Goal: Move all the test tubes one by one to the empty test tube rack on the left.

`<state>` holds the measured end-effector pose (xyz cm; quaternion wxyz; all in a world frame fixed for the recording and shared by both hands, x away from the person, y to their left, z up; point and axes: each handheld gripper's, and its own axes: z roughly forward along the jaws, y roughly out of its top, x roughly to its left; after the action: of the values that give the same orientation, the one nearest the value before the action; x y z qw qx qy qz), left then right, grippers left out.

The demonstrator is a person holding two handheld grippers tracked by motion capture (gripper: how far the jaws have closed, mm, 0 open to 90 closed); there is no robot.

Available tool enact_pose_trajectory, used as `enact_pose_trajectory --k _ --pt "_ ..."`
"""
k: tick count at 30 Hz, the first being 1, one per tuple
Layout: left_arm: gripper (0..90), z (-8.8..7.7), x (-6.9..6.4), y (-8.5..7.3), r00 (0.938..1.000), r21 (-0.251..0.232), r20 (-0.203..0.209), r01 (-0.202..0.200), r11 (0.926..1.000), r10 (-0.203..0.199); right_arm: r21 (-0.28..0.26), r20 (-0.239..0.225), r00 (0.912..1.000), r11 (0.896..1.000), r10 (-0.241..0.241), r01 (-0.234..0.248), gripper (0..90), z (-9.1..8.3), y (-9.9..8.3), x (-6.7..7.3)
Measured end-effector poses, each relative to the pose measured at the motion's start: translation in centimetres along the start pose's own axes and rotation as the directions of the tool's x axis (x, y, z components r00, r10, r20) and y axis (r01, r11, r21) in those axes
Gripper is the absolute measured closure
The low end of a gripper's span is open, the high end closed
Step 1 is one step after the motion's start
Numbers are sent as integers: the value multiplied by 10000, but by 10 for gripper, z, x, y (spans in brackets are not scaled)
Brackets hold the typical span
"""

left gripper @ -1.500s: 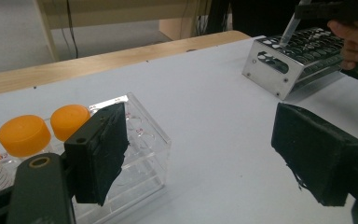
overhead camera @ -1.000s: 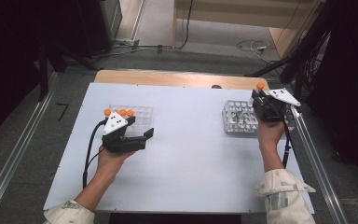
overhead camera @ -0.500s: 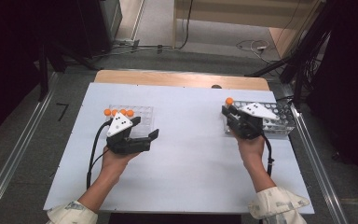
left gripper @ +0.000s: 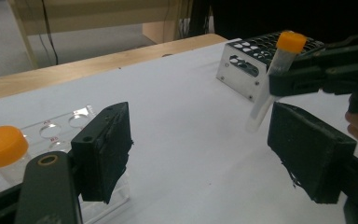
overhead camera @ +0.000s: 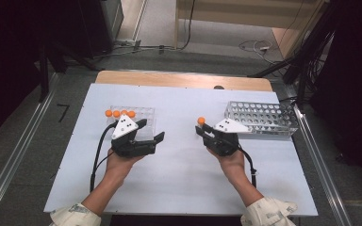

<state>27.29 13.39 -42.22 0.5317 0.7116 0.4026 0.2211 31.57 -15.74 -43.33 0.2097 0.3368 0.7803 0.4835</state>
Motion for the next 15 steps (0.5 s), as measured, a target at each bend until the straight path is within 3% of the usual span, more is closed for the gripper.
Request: enact_pose_trajectory --k 7,10,15 --pt "260 2 -8 2 9994 -106 322 -110 9999 114 226 -666 9973 9992 -323 339 719 11 -3 24" --pt "304 4 -12 2 9979 -102 583 -279 9996 285 318 -1108 9922 9976 -574 613 719 17 -4 40" --pt "358 6 -19 1 9945 -65 934 -470 9989 474 347 -1502 9864 9968 -666 726 719 23 -3 53"
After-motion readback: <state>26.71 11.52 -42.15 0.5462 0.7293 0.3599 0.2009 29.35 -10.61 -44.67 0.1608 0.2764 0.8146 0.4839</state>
